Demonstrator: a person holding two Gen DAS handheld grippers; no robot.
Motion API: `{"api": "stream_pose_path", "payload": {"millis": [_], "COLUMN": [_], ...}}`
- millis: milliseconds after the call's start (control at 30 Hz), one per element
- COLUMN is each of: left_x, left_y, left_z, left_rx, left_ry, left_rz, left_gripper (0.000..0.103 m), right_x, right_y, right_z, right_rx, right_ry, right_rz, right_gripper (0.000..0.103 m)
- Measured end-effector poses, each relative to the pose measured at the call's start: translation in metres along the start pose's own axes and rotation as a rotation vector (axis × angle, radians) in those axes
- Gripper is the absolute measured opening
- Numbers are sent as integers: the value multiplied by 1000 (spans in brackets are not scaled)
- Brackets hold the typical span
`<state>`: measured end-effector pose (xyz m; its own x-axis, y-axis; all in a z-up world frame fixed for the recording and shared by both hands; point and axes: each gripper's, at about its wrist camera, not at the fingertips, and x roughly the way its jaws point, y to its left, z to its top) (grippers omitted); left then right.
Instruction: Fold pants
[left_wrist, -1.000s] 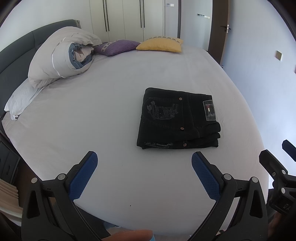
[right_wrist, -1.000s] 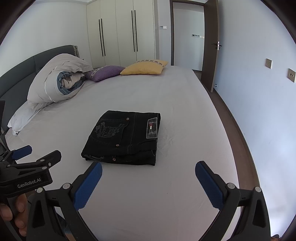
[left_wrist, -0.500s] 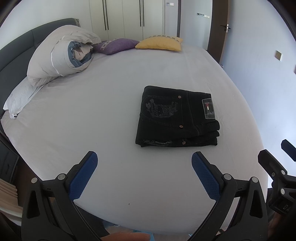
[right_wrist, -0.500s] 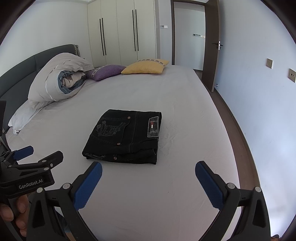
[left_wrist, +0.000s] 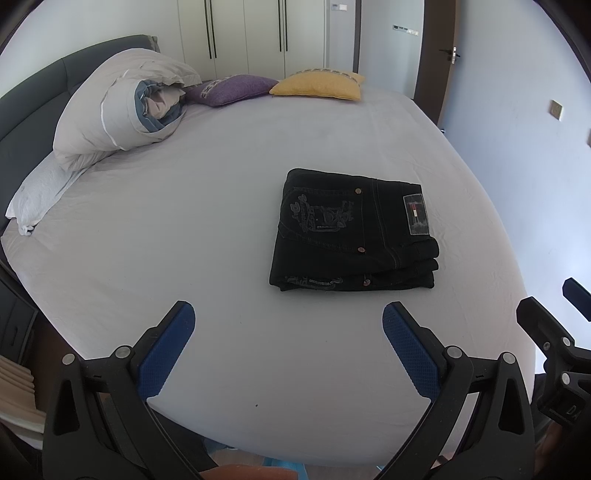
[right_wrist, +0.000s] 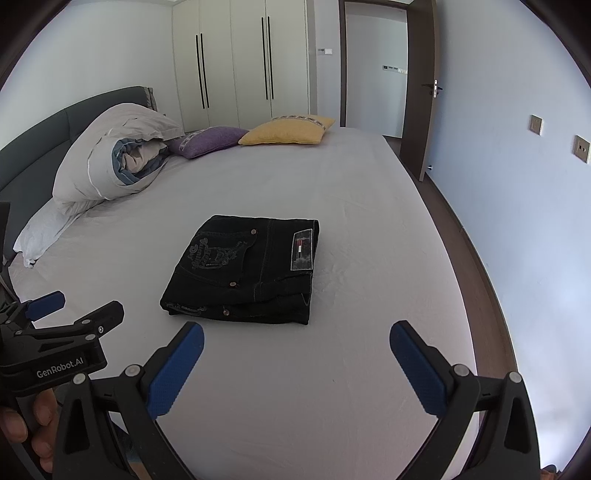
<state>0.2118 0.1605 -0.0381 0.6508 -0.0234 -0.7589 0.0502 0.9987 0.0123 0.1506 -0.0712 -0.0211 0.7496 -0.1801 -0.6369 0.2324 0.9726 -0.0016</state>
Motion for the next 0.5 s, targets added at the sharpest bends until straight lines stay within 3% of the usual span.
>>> {"api": "stream_pose_path", "payload": {"millis": [500], "left_x": [2], "left_y": [0], "left_z": [-2], "left_rx": [1], "left_ry": [12], "left_rz": [-13], "left_gripper": [103], "right_x": [2], "right_y": [-3], "right_z": [-1], "right_rx": [1], "right_ry": [9], "right_rz": [7], "right_gripper": [103]}}
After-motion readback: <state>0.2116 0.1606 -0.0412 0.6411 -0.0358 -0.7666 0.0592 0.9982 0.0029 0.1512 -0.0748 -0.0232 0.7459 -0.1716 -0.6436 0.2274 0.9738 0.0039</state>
